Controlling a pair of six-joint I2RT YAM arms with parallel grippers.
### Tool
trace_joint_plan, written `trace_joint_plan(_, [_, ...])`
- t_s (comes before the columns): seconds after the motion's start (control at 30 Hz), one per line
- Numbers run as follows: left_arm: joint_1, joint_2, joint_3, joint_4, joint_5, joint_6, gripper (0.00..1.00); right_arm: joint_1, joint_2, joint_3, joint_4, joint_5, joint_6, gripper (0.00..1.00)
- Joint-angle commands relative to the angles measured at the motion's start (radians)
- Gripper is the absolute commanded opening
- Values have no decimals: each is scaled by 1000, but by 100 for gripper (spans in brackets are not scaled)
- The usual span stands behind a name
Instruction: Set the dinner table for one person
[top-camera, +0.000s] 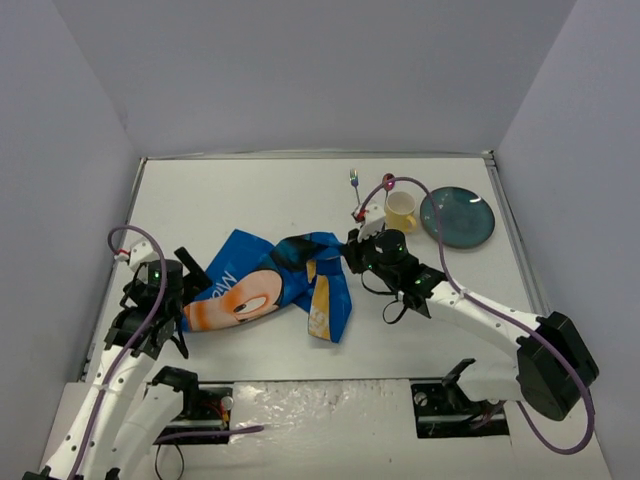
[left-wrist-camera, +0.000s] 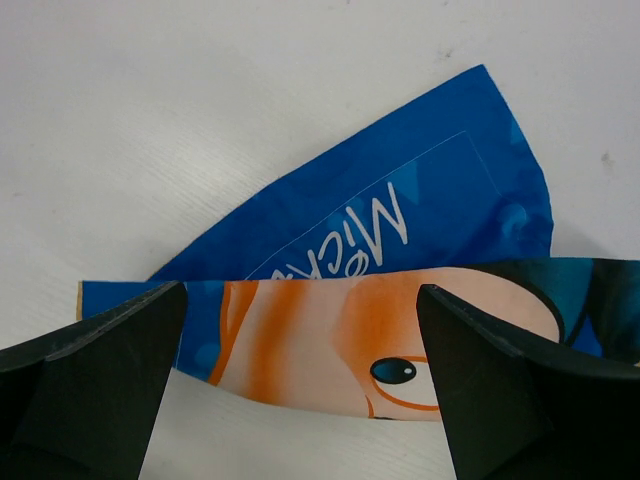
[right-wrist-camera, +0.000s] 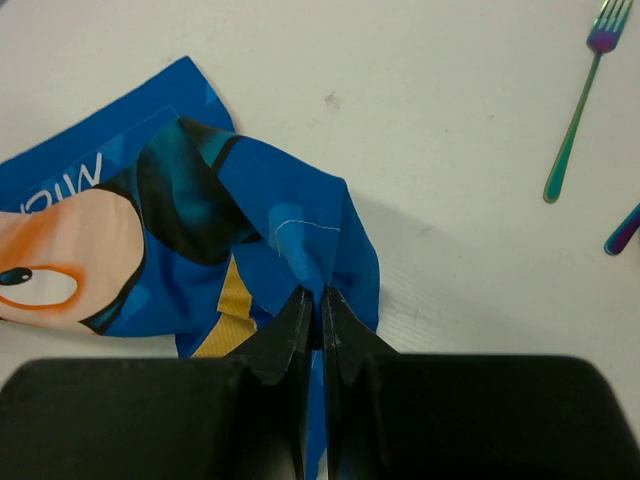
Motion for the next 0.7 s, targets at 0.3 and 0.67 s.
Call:
trace_joint_plan(0.3, [40,130,81,-234,-173,-276,97,6,-146,-87,157,6,50,0])
trace_joint_plan(0.67, [292,246,150,-218,-95,-116,97,8,-179,-99,146,-82,46,0])
